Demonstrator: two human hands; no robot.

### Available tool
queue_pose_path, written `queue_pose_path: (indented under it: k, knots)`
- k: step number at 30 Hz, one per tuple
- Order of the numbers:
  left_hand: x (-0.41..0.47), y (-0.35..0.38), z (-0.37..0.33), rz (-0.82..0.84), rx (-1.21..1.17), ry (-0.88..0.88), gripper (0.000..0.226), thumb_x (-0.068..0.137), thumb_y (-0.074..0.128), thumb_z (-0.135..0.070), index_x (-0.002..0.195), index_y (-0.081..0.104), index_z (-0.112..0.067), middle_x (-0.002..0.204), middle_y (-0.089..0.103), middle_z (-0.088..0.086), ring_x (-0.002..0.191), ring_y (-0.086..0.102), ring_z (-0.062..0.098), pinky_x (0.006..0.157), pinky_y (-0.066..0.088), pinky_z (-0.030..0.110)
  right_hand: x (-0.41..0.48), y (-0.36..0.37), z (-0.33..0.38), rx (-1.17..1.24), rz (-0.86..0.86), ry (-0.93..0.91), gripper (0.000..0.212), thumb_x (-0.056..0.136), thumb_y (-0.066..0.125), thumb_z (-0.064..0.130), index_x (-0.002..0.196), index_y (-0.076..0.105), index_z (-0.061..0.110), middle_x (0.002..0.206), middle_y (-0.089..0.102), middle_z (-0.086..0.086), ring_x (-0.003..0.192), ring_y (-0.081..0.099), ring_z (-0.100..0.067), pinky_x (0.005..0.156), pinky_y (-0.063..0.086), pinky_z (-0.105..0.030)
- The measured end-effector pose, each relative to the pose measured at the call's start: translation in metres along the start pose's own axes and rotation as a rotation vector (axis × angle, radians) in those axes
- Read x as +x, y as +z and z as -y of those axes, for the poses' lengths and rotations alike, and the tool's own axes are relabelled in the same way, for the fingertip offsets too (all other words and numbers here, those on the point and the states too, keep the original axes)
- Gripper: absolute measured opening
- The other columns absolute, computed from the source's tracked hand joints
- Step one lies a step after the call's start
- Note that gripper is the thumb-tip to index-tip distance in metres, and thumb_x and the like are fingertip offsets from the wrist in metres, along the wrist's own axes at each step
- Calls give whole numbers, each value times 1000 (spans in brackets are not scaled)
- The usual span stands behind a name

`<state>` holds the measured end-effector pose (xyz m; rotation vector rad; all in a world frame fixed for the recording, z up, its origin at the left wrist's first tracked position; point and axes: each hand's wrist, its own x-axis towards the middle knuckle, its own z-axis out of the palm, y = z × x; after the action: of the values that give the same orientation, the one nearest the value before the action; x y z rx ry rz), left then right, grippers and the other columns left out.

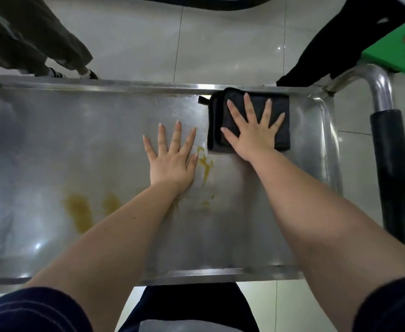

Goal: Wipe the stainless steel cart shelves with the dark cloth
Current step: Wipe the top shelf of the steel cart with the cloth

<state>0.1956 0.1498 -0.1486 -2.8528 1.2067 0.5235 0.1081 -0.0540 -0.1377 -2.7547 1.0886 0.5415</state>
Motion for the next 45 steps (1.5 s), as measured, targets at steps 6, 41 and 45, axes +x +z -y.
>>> queue_pose_path:
  k: [6,41,45]
  knots:
    - [1,-1,0,16,-6,0,58,99,-2,-58,150,-23,-42,161,-26,-1,146,-26,36,112,-9,68,-61,26,-6,32,-43,-61,73,88,16,77,152,-5,51,165,-12,10,148,-13,-45,110,-3,-73]
    - [0,0,1,7,18,-7,63,97,1,-60,150,-25,-38,162,-25,3,146,-24,40,111,-8,70,-1,-14,-95,61,41,185,72,86,16,82,149,-7,57,162,-18,17,148,-16,-39,112,-8,-70]
    - [0,0,1,10,19,-6,62,97,0,-60,150,-25,-39,161,-26,2,146,-26,40,110,-8,70,2,-13,-62,83,28,183,72,88,16,80,150,-8,54,162,-21,15,146,-19,-44,110,-8,-72]
